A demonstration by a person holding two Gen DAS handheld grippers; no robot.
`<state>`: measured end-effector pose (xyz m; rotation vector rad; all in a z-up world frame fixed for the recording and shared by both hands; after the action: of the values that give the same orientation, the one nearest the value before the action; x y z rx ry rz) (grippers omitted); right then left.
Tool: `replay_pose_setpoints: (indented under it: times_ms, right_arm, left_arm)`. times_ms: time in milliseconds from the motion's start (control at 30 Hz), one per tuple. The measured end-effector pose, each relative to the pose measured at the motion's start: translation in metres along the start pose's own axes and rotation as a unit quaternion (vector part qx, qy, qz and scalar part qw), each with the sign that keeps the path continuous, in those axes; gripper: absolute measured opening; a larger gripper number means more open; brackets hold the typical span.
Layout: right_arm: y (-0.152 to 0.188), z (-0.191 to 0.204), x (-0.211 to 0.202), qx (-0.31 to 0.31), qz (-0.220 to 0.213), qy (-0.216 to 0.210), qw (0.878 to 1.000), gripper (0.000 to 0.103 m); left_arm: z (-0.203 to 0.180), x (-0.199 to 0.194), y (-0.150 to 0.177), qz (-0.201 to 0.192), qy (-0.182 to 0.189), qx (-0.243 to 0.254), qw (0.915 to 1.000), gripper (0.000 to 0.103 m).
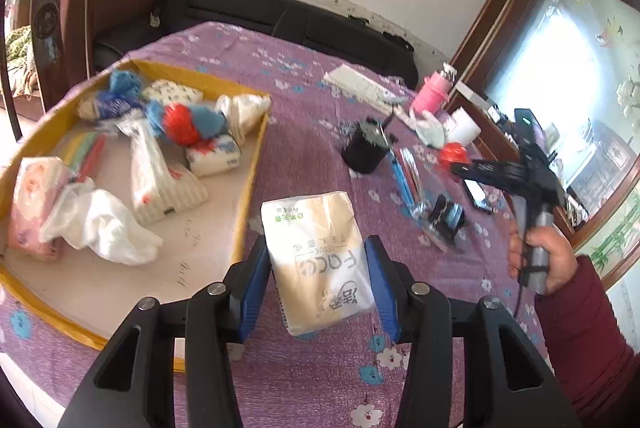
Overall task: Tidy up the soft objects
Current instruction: 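Place the Face pack into the box with left while right drops the red bag in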
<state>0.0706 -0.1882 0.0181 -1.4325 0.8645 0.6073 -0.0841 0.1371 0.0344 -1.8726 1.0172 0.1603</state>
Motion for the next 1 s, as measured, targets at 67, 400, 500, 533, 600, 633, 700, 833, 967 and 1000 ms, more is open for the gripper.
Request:
replay_pose_setpoints:
  times_ms: [67,400,500,533,600,633,700,833,967,1000]
  right_arm:
    - [0.001,-0.005,-0.02,0.008,-0.015,-0.011,1.0,0.025]
    - [0.035,0.069,-0.093,-0.049,-0.029,-0.125,0.99,0.026]
    - [0.052,0.112,-0.106,-0.082,-0.015,-0.167,0.982,0.026]
    - [0.057,0.126,-0.111,-0.092,-0.012,-0.18,0.979,0.026]
    - [0.065,0.155,-0.119,-0.111,-0.005,-0.206,0.972,0.026]
    - [0.069,0.171,-0.124,-0.122,-0.001,-0.219,0.968,0.026]
    - [0.078,0.197,-0.132,-0.141,0.0,-0.233,0.962,0.026]
    - [0.092,0.245,-0.139,-0.176,0.011,-0.252,0.952,0.026]
    - [0.108,0.285,-0.138,-0.219,0.025,-0.258,0.941,0.026]
    - [0.111,0.294,-0.136,-0.231,0.025,-0.254,0.939,0.026]
  left_arm:
    - [0.009,-0.014,-0.006,-0.016,-0.009,-0.006,0.9998,0.046]
    - [0.096,-0.066,-0.006,-0.048,-0.097,-0.094,0.9897,0.046]
    - [0.111,-0.063,-0.004,-0.038,-0.105,-0.107,0.9879,0.047]
    - [0.114,-0.062,-0.003,-0.033,-0.107,-0.109,0.9878,0.047]
    - [0.119,-0.053,-0.002,-0.02,-0.107,-0.116,0.9873,0.047]
    - [0.121,-0.052,-0.001,-0.017,-0.109,-0.116,0.987,0.047]
    - [0.132,-0.049,0.0,-0.012,-0.129,-0.125,0.9836,0.048]
    - [0.144,-0.061,-0.004,-0.032,-0.142,-0.141,0.9793,0.061]
    - [0.144,-0.085,-0.007,-0.066,-0.132,-0.143,0.9787,0.067]
    - [0.144,-0.09,-0.007,-0.074,-0.13,-0.143,0.9783,0.07]
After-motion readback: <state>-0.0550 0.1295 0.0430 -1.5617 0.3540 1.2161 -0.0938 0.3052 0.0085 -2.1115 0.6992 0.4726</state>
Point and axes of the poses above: each gripper's, at about its wrist camera, not at the fingertips, and x roughly the way its jaws point, z to its left, y to its underside, the point moved 6 cm from there along x, roughly the way its jaws point, and after that the axes turned 14 degrees about y, right-handed, at the moved point
